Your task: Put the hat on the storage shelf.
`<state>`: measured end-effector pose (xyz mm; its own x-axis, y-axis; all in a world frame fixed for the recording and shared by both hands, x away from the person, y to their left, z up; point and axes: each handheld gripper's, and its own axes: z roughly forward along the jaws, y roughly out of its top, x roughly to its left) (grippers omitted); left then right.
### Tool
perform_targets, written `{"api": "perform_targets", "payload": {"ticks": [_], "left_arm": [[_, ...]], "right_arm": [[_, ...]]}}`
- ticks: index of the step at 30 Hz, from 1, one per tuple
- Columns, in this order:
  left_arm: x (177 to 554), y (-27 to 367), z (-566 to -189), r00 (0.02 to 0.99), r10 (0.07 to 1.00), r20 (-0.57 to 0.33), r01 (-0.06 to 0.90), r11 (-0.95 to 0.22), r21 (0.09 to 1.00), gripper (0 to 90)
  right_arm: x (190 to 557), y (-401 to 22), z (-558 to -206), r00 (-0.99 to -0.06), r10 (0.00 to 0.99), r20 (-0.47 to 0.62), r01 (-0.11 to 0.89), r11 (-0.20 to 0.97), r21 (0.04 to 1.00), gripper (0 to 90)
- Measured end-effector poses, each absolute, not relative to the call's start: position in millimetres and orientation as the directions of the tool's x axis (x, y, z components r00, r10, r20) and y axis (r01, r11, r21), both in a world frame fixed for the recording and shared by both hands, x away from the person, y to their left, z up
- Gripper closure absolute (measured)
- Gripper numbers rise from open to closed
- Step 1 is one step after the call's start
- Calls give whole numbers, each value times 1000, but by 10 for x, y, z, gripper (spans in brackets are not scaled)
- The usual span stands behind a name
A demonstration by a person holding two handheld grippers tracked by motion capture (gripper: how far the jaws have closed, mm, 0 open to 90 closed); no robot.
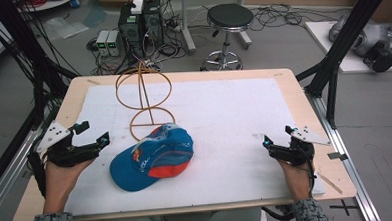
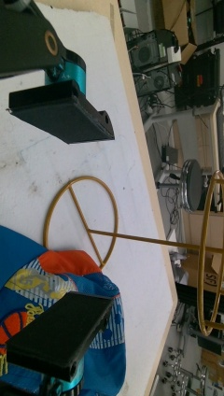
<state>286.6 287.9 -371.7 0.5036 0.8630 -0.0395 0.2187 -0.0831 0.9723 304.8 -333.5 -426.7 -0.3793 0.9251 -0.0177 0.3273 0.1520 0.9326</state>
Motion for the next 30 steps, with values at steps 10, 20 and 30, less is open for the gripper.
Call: {"api": "perform_targets", "payload": {"ticks": [10, 20, 30], "left_arm": [[2869, 2883, -3713, 507, 861, -40, 222, -86, 971, 175], [2842, 2840, -3668, 526, 850, -36, 192, -77, 978, 179], [2856, 2589, -3571, 621, 784, 0, 127, -100, 987, 210]], "right_arm": [[3040, -3326, -4263, -385, 922, -32, 317, 165, 934, 109], [3031, -3296, -4250, -392, 919, -37, 312, 170, 935, 110], [3023, -3294, -4255, -397, 917, -43, 312, 179, 933, 109]]}}
